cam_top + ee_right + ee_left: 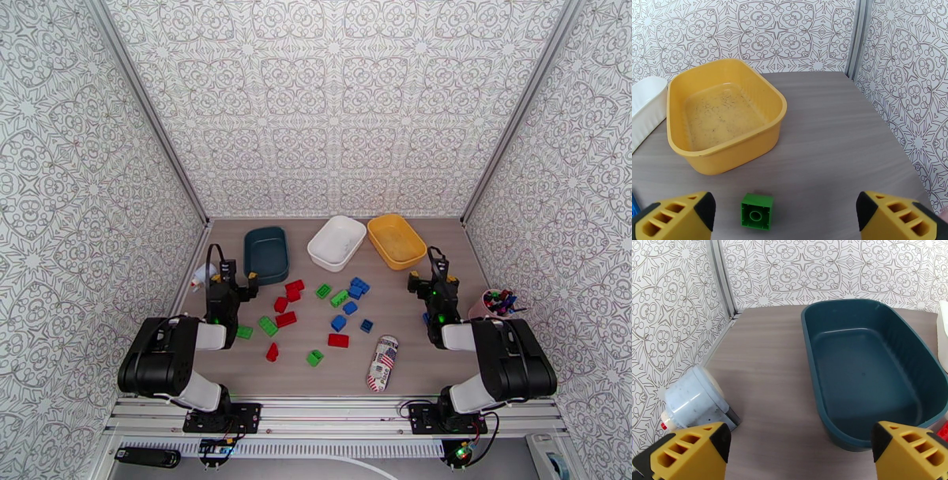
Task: Sort the legos into containers by color
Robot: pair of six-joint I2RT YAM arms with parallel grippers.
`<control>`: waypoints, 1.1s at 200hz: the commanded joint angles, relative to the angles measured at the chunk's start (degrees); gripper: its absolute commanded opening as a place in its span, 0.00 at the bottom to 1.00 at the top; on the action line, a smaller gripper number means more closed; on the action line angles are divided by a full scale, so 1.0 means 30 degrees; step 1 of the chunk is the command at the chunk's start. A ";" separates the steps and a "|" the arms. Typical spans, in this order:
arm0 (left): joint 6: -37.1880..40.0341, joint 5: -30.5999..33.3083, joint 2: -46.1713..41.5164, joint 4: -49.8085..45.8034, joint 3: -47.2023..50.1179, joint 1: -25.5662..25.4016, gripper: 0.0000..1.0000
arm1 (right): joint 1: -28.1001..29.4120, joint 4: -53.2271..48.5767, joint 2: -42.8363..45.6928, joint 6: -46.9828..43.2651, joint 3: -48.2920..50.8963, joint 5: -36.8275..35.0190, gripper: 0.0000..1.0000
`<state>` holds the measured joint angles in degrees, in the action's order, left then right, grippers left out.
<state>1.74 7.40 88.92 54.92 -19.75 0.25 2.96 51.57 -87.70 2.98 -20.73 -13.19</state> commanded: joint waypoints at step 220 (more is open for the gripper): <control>-0.0749 -0.1996 -0.0249 -0.1566 -0.0816 0.1381 0.99 | 0.0068 0.0262 0.0227 -0.0203 -0.0083 0.0163 0.99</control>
<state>0.93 3.20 88.92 50.96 -21.34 3.51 2.96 51.57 -87.70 2.98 -20.73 -13.19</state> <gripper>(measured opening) 0.994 0.990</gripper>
